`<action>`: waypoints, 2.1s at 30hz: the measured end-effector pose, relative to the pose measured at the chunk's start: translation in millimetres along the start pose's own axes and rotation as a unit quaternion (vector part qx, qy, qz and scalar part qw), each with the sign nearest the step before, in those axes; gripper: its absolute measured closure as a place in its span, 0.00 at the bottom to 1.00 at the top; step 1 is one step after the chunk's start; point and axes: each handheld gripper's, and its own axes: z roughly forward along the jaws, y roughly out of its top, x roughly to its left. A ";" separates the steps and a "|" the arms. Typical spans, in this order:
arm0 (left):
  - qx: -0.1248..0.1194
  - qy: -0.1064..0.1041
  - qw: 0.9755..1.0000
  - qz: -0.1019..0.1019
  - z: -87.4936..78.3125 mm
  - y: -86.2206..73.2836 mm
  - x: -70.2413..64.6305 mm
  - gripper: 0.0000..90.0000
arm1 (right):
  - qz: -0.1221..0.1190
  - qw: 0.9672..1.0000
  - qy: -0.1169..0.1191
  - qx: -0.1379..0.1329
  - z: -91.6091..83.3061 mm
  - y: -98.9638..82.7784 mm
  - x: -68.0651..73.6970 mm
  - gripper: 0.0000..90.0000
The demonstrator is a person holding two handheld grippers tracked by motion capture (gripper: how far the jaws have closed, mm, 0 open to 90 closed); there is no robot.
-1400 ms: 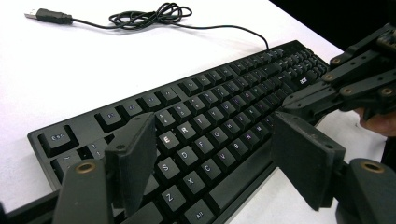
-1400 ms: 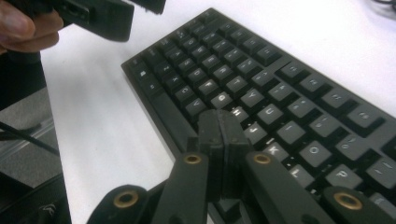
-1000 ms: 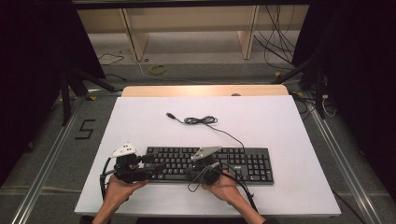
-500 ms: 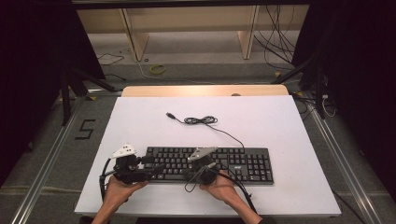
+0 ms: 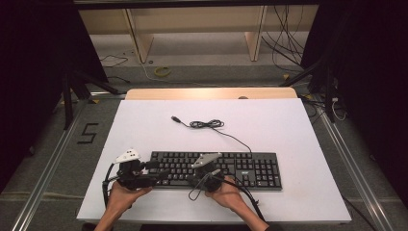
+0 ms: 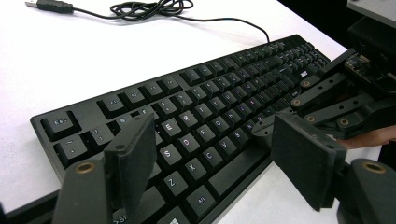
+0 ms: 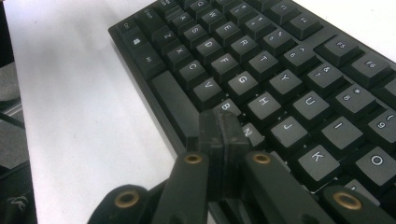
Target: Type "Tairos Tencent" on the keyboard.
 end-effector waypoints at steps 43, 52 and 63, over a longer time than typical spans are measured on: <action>0.043 0.020 0.999 -0.010 0.5 -2.2 8.6 0.42 | 0.049 0.997 0.015 -0.060 -18.7 25.9 -24.3 0.55; 0.067 0.042 0.997 -0.004 -1.6 -1.7 10.4 0.68 | 0.044 0.997 0.013 -0.056 -10.4 31.2 -26.2 0.63; 0.098 0.053 0.994 0.009 0.3 -4.0 12.9 0.92 | 0.037 0.998 0.012 -0.047 -2.2 39.2 -25.8 0.86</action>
